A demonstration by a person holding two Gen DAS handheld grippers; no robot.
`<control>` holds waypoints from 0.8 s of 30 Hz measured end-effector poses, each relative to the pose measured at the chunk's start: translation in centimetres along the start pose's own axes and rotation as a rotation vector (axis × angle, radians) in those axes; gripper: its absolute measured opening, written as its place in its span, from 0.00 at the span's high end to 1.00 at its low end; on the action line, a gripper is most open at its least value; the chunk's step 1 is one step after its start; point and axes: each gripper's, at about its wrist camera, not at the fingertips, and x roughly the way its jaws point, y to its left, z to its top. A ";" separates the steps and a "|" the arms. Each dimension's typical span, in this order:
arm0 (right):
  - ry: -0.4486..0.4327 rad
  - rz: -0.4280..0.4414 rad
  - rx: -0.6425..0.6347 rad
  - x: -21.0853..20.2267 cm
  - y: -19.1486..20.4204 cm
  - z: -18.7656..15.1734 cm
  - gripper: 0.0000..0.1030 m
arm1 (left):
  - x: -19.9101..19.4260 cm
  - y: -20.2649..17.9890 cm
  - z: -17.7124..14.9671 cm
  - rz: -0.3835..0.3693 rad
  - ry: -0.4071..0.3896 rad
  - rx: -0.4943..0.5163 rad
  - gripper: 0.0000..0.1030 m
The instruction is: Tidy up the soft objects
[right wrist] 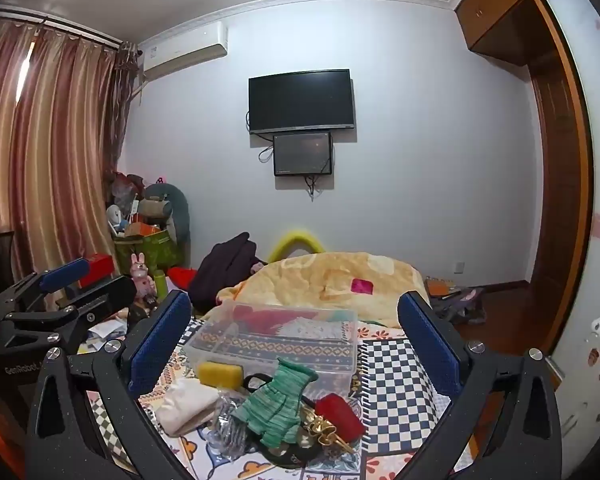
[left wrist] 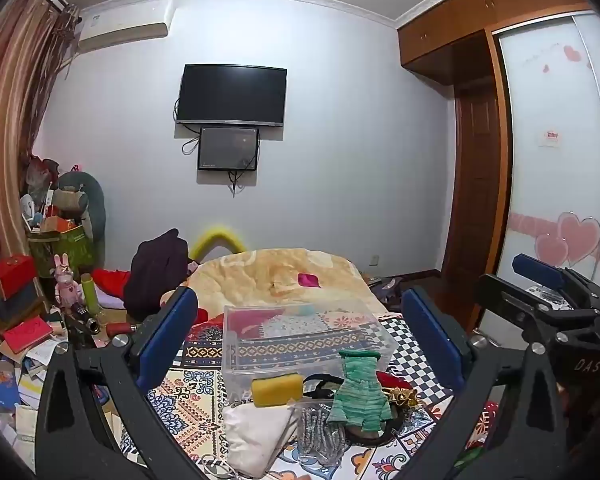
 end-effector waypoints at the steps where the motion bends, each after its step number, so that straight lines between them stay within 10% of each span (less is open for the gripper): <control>1: 0.001 0.001 0.000 0.0 0.0 0.0 0.00 | 0.0 0.0 0.0 0.001 0.000 -0.002 0.00; 24: -0.025 0.012 0.006 -1.0 0.2 0.4 0.00 | -0.2 -0.4 -0.2 0.002 -0.004 0.027 0.00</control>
